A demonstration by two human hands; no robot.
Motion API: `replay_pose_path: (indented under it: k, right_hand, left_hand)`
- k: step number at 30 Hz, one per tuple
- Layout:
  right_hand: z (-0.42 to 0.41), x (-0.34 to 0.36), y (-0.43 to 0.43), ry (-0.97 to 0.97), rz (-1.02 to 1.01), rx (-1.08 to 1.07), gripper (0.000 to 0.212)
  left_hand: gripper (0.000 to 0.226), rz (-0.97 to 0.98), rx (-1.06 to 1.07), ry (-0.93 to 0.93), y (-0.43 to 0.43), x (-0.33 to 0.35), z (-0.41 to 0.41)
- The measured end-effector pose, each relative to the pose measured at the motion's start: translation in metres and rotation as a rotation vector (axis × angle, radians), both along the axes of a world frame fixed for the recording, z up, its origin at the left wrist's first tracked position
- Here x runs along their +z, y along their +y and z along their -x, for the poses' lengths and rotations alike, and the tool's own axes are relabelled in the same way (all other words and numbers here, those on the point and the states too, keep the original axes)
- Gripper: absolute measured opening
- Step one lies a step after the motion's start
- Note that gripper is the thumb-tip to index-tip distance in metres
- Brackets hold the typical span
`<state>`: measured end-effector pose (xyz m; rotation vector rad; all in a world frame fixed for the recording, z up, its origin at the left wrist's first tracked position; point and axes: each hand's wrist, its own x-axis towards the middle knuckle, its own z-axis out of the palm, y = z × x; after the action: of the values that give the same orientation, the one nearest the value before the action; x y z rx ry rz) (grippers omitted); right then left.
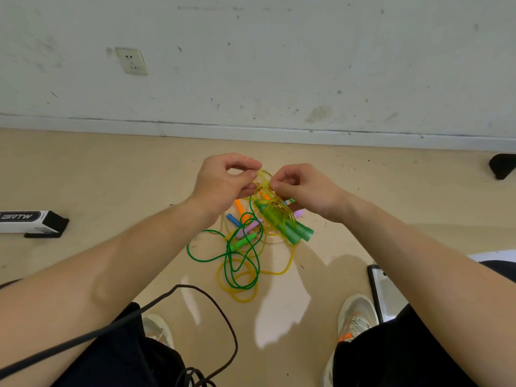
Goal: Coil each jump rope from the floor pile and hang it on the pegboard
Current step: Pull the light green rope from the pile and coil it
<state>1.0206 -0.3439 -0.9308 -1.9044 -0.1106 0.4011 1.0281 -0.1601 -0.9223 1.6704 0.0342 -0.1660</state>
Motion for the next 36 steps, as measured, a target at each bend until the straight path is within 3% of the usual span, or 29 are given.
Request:
replay_pose_path:
  k: [4,7,13,19,21,24,28,31,33,36]
  right_hand:
    - [0.0,0.002,0.008,0.006,0.002,-0.044,0.018]
    - [0.004,0.0,0.014,-0.257,0.33,-0.041,0.024]
    - [0.013,-0.009,0.026,-0.344,0.384,-0.042,0.047]
    - [0.013,-0.014,0.029,-0.285,0.413,-0.097,0.038]
    - [0.013,-0.017,0.028,-0.274,0.444,-0.079,0.036]
    - [0.014,-0.026,0.027,-0.363,0.514,-0.038,0.034]
    - [0.013,-0.032,0.028,-0.443,0.588,-0.042,0.025]
    - [0.012,-0.031,0.026,-0.502,0.767,-0.04,0.027]
    - [0.009,-0.032,0.021,-0.439,0.833,-0.029,0.035]
    - [0.003,-0.033,0.017,-0.256,0.741,-0.036,0.042]
  left_hand:
    - [0.021,-0.143,0.019,-0.156,-0.004,0.002,0.002]
    - [0.025,-0.143,0.042,-0.155,-0.005,0.0,0.003]
    - [0.023,-0.07,0.034,-0.09,-0.01,0.004,0.006]
    - [0.021,-0.035,0.023,-0.022,-0.01,0.002,0.008]
    - [0.022,-0.102,0.041,-0.054,-0.008,0.002,0.005]
    - [0.024,-0.194,0.096,-0.102,-0.002,0.003,-0.001]
    - [0.024,-0.144,0.162,-0.096,0.003,0.005,-0.006]
    - [0.025,-0.143,0.169,-0.124,0.003,0.007,-0.006]
    - [0.024,-0.156,0.1,-0.137,-0.002,0.006,-0.001]
    - [0.019,-0.084,-0.026,-0.11,-0.009,0.007,0.006]
